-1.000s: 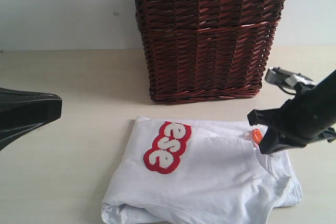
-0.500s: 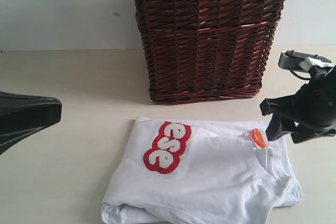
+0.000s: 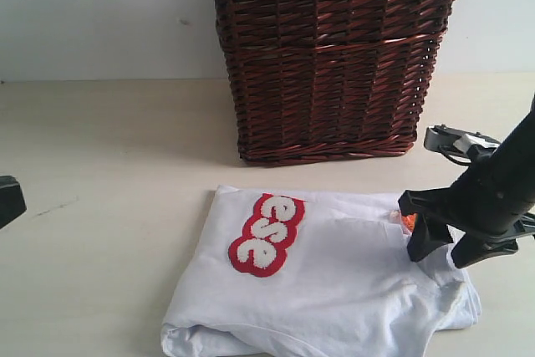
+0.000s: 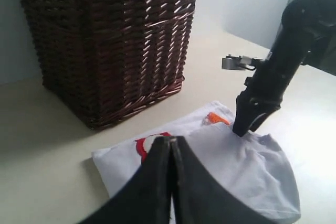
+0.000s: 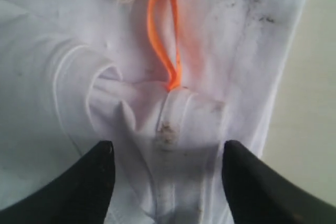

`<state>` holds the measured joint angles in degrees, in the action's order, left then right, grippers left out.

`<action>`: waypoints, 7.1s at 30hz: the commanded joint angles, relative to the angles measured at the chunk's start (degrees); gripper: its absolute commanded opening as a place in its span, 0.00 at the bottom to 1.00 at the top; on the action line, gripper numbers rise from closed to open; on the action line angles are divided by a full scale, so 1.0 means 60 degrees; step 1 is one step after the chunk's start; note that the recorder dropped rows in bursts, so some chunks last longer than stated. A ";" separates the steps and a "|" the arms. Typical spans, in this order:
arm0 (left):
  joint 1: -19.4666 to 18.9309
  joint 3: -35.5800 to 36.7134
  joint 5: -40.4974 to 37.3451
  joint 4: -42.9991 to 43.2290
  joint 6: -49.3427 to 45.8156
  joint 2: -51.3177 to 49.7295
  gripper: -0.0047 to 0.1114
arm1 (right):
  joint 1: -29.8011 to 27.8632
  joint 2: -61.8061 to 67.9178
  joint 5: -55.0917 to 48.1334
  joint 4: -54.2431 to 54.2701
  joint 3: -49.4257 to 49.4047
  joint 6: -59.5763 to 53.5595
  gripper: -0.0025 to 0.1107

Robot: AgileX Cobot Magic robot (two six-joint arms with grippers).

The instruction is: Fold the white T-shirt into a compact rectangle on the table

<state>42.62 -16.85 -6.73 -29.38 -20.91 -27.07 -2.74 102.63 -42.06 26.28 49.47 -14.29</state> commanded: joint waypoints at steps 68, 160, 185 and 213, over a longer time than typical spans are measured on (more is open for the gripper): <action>-0.0010 0.2808 0.4019 -0.0251 0.0907 0.1509 0.04 | 0.0490 -0.1042 0.1739 0.0310 0.0574 -0.1233 0.12; -0.0010 0.2808 0.2470 -0.0208 0.0509 0.1880 0.04 | 0.3180 -0.7696 0.3820 -0.5954 -0.1272 0.5615 0.02; -0.0010 0.2808 -0.1350 -0.1315 0.0809 0.1880 0.04 | 0.3180 -1.5116 0.3030 -0.5859 -0.2580 0.5672 0.02; -0.2915 0.2808 -0.0976 0.0070 0.0218 0.3811 0.04 | 0.3180 -1.5116 0.3030 -0.5844 -0.2580 0.5649 0.02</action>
<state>29.40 -0.20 -14.58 -29.74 -19.34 -6.47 16.18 12.01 -23.73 -8.80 34.43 20.02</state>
